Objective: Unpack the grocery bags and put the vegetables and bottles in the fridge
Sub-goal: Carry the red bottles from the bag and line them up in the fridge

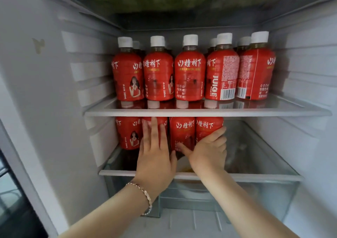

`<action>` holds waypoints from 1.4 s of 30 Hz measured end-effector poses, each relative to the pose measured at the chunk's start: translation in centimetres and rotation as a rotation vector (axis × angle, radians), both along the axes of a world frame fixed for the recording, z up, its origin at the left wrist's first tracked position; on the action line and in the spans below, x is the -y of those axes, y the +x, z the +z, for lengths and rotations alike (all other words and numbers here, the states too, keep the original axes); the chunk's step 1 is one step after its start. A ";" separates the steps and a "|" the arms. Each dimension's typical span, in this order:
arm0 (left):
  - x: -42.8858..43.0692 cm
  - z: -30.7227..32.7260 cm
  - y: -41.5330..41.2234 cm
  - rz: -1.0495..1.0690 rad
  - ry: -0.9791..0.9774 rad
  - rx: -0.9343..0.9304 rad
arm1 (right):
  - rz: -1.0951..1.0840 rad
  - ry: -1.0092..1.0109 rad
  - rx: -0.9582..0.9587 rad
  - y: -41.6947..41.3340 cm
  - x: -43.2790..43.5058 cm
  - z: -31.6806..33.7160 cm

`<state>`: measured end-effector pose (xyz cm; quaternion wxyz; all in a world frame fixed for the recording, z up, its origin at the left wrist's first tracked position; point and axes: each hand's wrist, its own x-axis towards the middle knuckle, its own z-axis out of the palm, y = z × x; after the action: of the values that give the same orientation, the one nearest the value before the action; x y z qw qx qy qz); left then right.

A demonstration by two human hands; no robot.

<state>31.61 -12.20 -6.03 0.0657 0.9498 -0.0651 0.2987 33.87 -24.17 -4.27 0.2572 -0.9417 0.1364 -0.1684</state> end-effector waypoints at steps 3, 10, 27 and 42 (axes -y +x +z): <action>0.4 0.4 0.0 0.051 -0.045 -0.147 | 0.045 -0.073 -0.041 -0.4 0.0 -0.2; 0.1 3.4 -2.6 0.067 0.047 -0.383 | 0.142 -0.124 -0.166 -3.2 1.9 1.0; 6.5 1.5 -27.2 -0.259 0.290 -0.602 | 0.328 -0.143 -0.208 -34.6 9.5 -0.1; 30.8 1.5 -46.4 -0.605 0.451 -0.424 | -0.367 -0.314 0.438 -61.3 38.5 0.6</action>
<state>-14.79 -43.01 -4.57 -0.0470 0.9189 -0.3894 0.0423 -27.42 -62.63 -3.70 0.0972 -0.8710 0.2176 -0.4296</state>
